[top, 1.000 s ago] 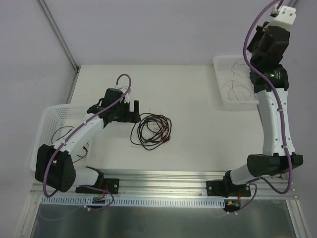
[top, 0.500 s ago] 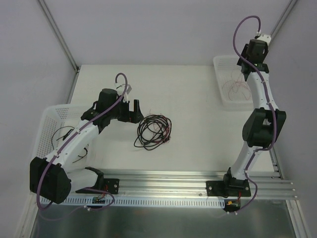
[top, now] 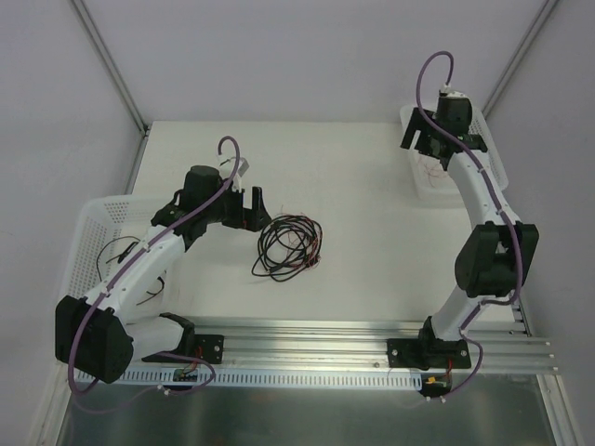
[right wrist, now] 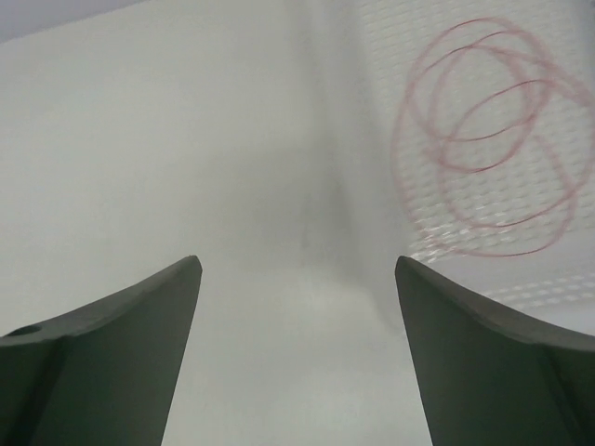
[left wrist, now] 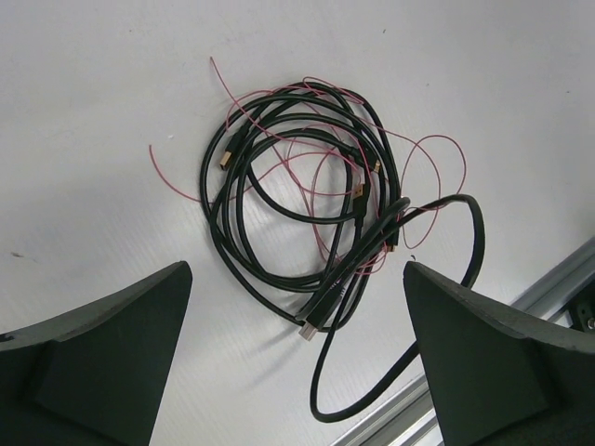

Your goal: Untangle the cables

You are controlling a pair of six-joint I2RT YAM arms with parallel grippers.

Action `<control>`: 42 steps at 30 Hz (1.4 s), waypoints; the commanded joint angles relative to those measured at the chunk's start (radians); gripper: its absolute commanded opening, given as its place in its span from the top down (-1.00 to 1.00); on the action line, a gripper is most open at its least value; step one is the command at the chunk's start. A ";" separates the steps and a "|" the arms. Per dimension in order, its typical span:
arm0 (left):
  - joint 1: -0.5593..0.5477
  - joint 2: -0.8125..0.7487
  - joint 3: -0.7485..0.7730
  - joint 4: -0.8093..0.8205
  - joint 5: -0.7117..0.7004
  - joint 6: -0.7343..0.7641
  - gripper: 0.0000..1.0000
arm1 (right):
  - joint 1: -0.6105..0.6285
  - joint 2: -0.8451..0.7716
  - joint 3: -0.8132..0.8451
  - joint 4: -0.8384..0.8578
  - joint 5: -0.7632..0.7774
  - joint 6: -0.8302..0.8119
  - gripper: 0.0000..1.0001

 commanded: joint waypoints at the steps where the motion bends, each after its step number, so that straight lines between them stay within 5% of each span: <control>1: 0.001 -0.040 -0.008 0.034 0.066 0.032 -0.98 | 0.113 -0.151 -0.049 -0.107 -0.224 0.022 -0.79; 8: 0.003 -0.046 -0.009 0.052 0.207 0.067 -0.92 | 0.434 -0.297 -0.296 -0.096 -0.390 0.065 -0.70; 20: -0.044 -0.071 -0.023 0.082 0.493 0.150 -0.74 | 0.686 -0.428 -0.650 0.174 -0.143 0.378 -0.54; 33: -0.177 0.027 -0.035 0.080 0.306 0.179 -0.37 | 0.782 -0.371 -0.664 0.225 0.161 0.633 -0.28; 42: -0.216 0.067 -0.031 0.077 0.269 0.179 -0.07 | 0.805 -0.242 -0.686 0.256 0.184 0.725 -0.03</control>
